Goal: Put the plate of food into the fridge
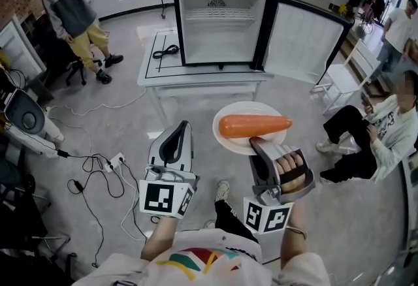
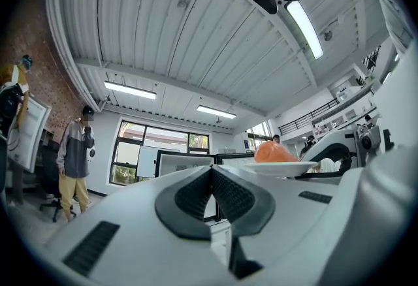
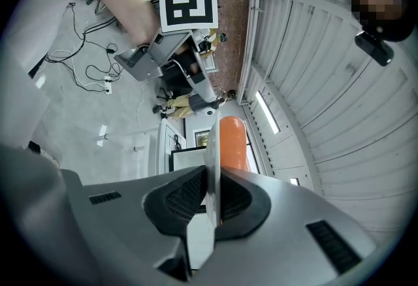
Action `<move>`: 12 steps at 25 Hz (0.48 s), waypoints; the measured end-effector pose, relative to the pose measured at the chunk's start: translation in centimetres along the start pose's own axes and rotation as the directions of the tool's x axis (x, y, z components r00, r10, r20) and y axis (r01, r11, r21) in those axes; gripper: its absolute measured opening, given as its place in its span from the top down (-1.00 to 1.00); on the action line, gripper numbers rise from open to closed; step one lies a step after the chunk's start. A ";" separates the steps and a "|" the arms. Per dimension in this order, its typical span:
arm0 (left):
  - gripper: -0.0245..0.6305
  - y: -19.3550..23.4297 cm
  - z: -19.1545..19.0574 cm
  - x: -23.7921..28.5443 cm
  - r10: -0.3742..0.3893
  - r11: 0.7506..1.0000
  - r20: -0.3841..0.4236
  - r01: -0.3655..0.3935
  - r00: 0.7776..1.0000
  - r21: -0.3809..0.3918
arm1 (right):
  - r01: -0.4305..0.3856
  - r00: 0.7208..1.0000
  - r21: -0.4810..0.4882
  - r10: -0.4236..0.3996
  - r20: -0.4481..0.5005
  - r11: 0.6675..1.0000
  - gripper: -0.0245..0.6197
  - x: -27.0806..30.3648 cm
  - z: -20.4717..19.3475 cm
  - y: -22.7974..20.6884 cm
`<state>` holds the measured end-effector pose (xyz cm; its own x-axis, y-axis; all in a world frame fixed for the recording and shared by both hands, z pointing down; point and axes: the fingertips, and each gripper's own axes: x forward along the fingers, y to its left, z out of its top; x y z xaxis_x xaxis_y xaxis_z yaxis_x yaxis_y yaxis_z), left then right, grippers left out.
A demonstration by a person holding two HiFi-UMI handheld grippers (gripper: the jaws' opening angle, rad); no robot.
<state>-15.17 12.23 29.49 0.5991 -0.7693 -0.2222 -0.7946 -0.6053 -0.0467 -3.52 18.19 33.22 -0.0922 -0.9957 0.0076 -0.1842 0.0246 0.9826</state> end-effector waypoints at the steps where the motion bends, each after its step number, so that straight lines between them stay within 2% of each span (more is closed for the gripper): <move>1: 0.91 0.3 -0.2 0.6 0.003 1.000 0.002 -0.003 1.000 -0.002 | -0.001 1.000 -0.002 0.001 0.007 1.000 0.84 0.7 -0.2 0.0; 6: 0.91 1.1 -1.9 4.5 0.007 1.000 -0.001 -0.007 1.000 -0.001 | -0.009 0.999 -0.007 0.009 0.034 1.000 0.84 4.7 -1.9 0.5; 12: 0.91 2.3 -3.7 11.2 0.008 1.000 0.000 -0.008 1.000 0.008 | -0.003 0.999 0.002 0.003 0.033 1.000 0.84 10.7 -5.9 -0.1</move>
<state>-9.93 1.44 30.46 0.5928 -0.7741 -0.2224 -0.8001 -0.5976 -0.0524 1.26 6.99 34.31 -0.1248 -0.9922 0.0041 -0.1856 0.0274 0.9823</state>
